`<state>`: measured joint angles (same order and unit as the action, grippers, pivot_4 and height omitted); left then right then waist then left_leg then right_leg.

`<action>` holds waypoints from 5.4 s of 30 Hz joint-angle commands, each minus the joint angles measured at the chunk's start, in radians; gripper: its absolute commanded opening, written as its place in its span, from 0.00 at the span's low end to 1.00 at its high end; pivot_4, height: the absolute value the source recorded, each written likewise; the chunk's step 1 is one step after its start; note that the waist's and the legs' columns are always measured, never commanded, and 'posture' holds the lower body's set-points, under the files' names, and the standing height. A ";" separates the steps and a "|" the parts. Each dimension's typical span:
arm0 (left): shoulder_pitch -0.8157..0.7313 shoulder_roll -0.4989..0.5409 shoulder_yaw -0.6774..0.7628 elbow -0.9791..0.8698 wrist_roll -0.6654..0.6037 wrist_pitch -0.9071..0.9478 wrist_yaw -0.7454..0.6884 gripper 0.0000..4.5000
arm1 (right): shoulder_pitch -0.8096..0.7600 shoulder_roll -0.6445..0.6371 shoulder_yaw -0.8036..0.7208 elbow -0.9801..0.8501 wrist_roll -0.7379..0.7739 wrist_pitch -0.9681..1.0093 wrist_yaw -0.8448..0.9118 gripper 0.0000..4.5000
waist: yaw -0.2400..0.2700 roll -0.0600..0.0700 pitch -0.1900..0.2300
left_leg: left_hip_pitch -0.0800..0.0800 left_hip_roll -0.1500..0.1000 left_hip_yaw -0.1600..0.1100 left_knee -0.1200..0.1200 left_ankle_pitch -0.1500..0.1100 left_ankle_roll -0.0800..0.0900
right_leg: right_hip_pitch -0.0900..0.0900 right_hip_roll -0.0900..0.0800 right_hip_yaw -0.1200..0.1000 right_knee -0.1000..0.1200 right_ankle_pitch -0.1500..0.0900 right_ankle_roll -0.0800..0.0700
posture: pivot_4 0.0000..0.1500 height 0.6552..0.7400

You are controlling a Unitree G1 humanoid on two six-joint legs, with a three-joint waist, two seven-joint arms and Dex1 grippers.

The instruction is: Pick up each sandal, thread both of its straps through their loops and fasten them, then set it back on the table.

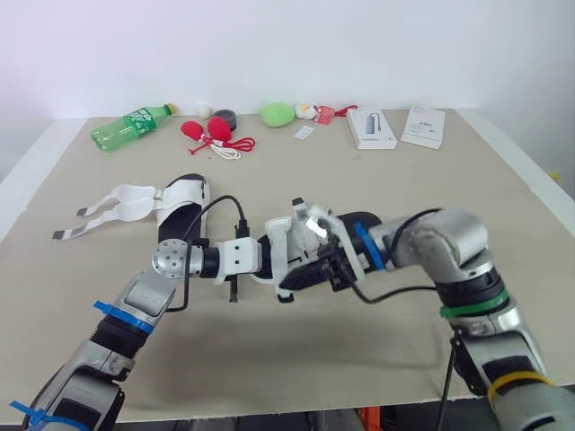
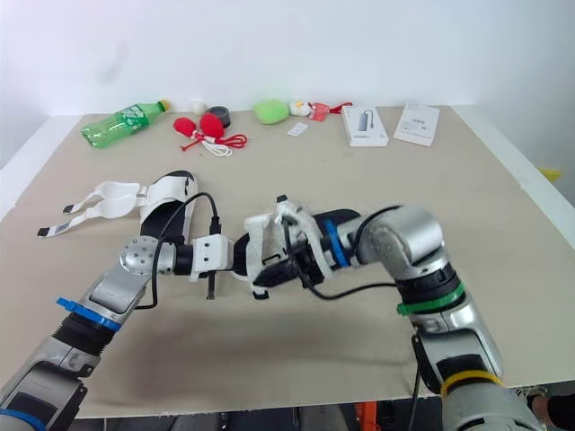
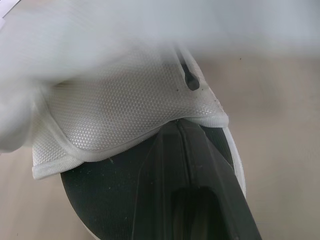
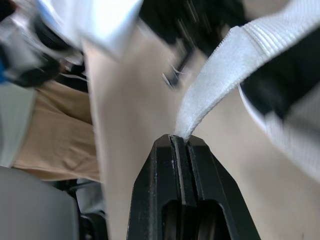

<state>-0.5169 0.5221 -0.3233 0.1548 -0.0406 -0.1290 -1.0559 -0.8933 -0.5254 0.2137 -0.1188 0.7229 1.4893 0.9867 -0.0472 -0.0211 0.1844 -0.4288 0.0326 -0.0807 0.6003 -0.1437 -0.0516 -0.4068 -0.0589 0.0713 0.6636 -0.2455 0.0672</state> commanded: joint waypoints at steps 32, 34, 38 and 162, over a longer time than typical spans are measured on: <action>0.022 -0.019 -0.026 0.043 0.046 0.023 0.009 0.00 | -0.202 -0.062 0.240 0.374 -0.241 -0.223 0.230 0.01 | 0.004 0.000 0.000 | -0.003 -0.001 0.000 0.000 0.000 0.000 | 0.000 -0.001 0.000 -0.002 -0.001 0.001 | 1.00 1.00; 0.021 -0.019 -0.026 0.045 0.047 0.023 0.008 0.00 | -0.210 -0.052 0.232 0.395 -0.240 -0.211 0.223 0.01 | 0.004 0.000 0.000 | -0.003 -0.001 0.000 0.000 0.000 0.000 | 0.000 -0.001 0.000 -0.002 -0.001 0.001 | 1.00 1.00; 0.018 -0.019 -0.025 0.050 0.047 0.020 0.007 0.00 | -0.217 -0.041 0.242 0.436 -0.272 -0.245 0.214 0.01 | 0.004 0.000 0.000 | -0.003 -0.001 0.000 0.000 0.000 0.000 | 0.000 -0.001 0.000 -0.002 -0.001 0.001 | 1.00 1.00; 0.028 -0.020 -0.043 0.053 0.053 0.024 0.016 0.00 | -0.157 -0.125 0.195 0.170 -0.197 -0.280 0.212 0.66 | 0.008 0.000 0.000 | -0.004 -0.001 -0.001 0.000 -0.001 -0.001 | -0.001 -0.001 0.000 -0.004 -0.002 0.003 | 1.00 1.00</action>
<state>-0.5167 0.4904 -0.3361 0.1695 -0.0364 -0.1319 -1.0323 -1.0155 -0.6490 0.4615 0.0474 0.5187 1.2110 1.2019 -0.0391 -0.0211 0.1840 -0.4333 0.0312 -0.0814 0.6000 -0.1443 -0.0526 -0.4074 -0.0602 0.0710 0.6593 -0.2469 0.0700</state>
